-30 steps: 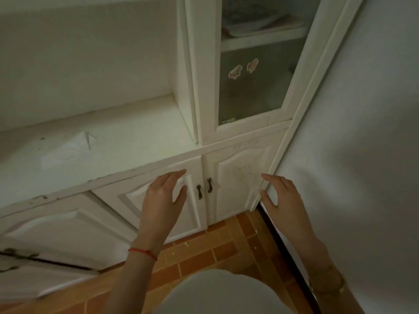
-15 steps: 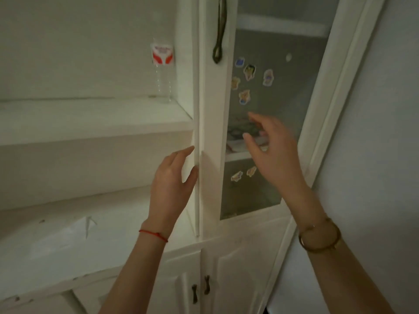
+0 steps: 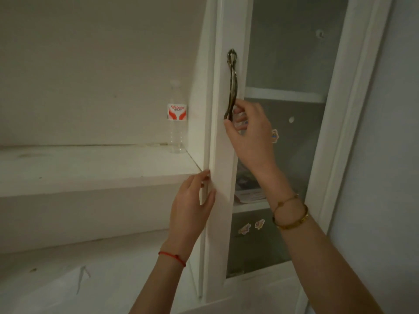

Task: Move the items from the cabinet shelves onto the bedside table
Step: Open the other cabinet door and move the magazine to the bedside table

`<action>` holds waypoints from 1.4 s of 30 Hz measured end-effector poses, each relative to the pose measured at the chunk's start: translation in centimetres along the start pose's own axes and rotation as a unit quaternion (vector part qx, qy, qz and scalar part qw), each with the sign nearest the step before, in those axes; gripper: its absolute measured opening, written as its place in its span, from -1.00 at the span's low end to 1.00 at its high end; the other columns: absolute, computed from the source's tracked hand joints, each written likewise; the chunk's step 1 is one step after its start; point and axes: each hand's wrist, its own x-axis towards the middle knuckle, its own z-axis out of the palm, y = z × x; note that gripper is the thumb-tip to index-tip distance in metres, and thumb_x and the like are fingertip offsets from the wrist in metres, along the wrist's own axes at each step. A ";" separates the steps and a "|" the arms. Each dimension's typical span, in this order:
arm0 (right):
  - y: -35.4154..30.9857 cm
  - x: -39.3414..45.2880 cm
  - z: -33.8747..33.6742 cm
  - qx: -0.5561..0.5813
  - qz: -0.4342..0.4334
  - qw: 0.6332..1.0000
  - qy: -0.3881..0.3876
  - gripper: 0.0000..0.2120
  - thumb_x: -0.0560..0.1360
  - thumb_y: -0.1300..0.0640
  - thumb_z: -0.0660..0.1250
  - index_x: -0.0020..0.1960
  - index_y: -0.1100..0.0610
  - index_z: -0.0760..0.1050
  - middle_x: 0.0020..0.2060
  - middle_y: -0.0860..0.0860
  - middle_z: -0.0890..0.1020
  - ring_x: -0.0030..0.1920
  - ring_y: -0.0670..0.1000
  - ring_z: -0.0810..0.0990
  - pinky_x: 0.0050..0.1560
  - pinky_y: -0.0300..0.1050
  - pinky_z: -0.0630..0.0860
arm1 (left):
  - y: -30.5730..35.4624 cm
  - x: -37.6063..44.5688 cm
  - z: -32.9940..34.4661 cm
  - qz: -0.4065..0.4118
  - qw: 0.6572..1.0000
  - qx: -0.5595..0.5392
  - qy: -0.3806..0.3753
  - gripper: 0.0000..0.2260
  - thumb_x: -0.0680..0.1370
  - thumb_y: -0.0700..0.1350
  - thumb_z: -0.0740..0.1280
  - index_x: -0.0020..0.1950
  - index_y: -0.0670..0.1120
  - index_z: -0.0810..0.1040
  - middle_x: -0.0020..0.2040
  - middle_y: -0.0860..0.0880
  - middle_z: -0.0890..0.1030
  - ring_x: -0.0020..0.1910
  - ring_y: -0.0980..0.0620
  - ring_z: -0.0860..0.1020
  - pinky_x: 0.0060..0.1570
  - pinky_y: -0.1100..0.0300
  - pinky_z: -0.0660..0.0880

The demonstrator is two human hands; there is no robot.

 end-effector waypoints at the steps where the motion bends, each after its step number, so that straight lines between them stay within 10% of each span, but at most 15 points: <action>1: 0.0 0.0 0.2 0.009 0.003 1.000 0.006 -0.67 0.48 0.20 0.37 0.23 0.14 0.48 0.00 -0.06 0.45 -0.13 -0.25 0.48 0.02 -0.36 0.48 | 0.0 0.1 0.0 0.000 1.000 -0.003 0.001 -0.59 0.55 -0.12 0.39 0.39 -0.05 0.46 0.16 0.04 0.60 0.08 0.14 0.55 0.15 0.19 0.54; 18: -1.5 -1.1 -2.9 0.061 0.042 0.997 0.013 -0.64 0.40 0.16 0.46 0.15 0.10 0.44 0.02 -0.02 0.53 -0.05 -0.08 0.53 -0.03 -0.25 0.51 | 1.1 -0.9 -0.7 0.037 0.994 -0.092 -0.038 -0.61 0.50 -0.02 0.45 0.31 -0.01 0.52 0.07 0.12 0.54 0.05 0.24 0.52 0.12 0.37 0.49; 42: -5.4 -10.0 -19.3 -0.297 -0.048 0.953 0.036 -0.29 0.52 -0.07 0.34 0.52 0.20 0.13 0.26 0.12 0.37 0.27 0.04 0.38 0.27 0.00 0.42 | 13.4 -9.3 3.0 0.199 0.923 -0.322 -0.076 -0.46 0.47 -0.15 0.52 0.41 -0.18 0.46 0.37 -0.02 0.51 0.36 0.17 0.47 0.35 0.26 0.40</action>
